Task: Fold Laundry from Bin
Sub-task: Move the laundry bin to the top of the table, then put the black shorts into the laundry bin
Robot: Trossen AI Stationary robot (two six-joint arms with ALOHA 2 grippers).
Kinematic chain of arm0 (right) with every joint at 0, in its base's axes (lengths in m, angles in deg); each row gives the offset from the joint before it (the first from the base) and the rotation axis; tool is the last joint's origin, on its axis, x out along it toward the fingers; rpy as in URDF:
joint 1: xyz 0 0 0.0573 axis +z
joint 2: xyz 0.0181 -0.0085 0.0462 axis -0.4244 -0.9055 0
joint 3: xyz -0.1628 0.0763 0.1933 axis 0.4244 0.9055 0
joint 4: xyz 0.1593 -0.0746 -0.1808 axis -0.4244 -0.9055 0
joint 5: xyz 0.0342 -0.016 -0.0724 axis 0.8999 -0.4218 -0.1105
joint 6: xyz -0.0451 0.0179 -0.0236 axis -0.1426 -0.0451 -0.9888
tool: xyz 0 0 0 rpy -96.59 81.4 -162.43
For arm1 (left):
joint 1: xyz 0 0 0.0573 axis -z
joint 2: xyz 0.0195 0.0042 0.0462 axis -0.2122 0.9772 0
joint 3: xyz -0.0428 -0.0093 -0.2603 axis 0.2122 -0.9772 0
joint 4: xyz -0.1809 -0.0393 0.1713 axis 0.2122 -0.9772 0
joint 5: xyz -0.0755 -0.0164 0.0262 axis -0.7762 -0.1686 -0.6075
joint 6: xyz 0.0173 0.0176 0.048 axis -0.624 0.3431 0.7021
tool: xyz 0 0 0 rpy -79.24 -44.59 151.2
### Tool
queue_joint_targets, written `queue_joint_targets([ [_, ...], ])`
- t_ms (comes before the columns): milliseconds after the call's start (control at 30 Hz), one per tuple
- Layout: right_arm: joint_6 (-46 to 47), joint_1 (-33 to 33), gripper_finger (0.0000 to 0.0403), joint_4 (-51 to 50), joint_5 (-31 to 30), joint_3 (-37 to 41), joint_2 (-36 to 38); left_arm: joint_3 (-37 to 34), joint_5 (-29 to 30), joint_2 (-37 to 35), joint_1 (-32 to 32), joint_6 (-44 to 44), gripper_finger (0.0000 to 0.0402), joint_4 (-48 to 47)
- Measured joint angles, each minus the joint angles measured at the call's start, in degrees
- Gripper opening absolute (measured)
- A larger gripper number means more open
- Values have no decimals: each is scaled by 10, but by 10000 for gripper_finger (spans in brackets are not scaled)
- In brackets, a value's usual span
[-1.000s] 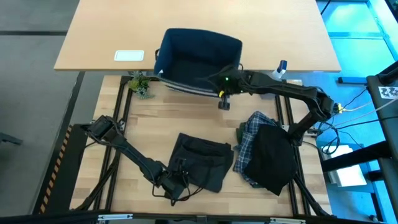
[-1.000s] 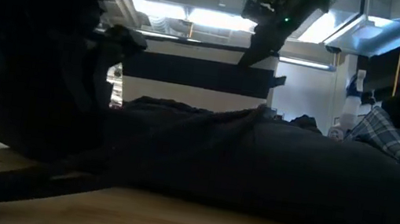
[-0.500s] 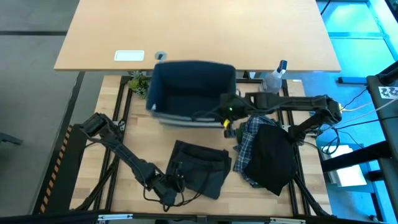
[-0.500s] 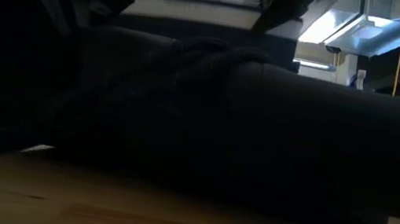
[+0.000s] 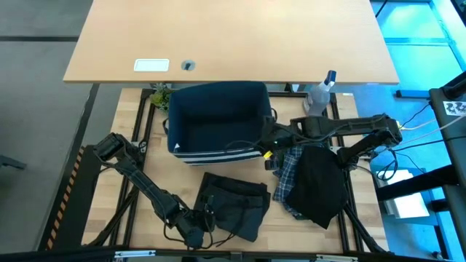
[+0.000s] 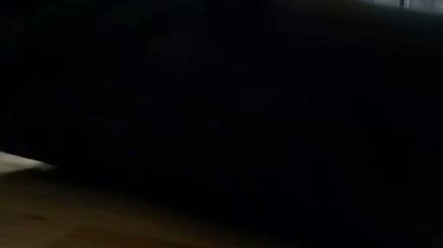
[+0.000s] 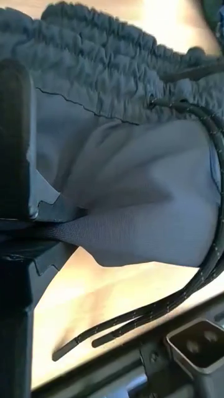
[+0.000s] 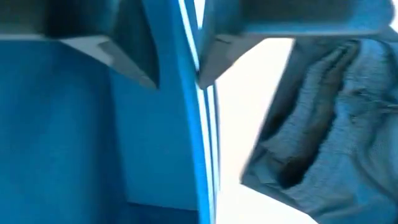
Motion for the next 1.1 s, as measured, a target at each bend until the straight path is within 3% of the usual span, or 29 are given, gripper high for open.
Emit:
queue_joint_targets([
  [233, 21, 49, 216, -110, -84, -102, 1, 7, -3, 0, 1, -4, 6, -16],
  [400, 59, 112, 271, -126, -77, -130, 2, 7, -3, 0, 1, -7, 6, -16],
  [533, 87, 188, 279, -116, -78, -98, -3, 7, -4, 0, 1, -8, 6, -18],
  [633, 110, 249, 280, -91, -112, -49, -13, 7, -8, 0, 1, -13, 6, -23],
  [800, 128, 335, 280, 69, -161, 74, -31, 7, -9, 0, 1, -14, 6, -25],
  [967, 104, 379, 280, 241, -168, 198, -79, 7, -9, 0, 0, -14, 6, -26],
  [1100, 93, 390, 280, 263, -185, 218, -126, 7, -16, 0, -3, -17, 6, -27],
])
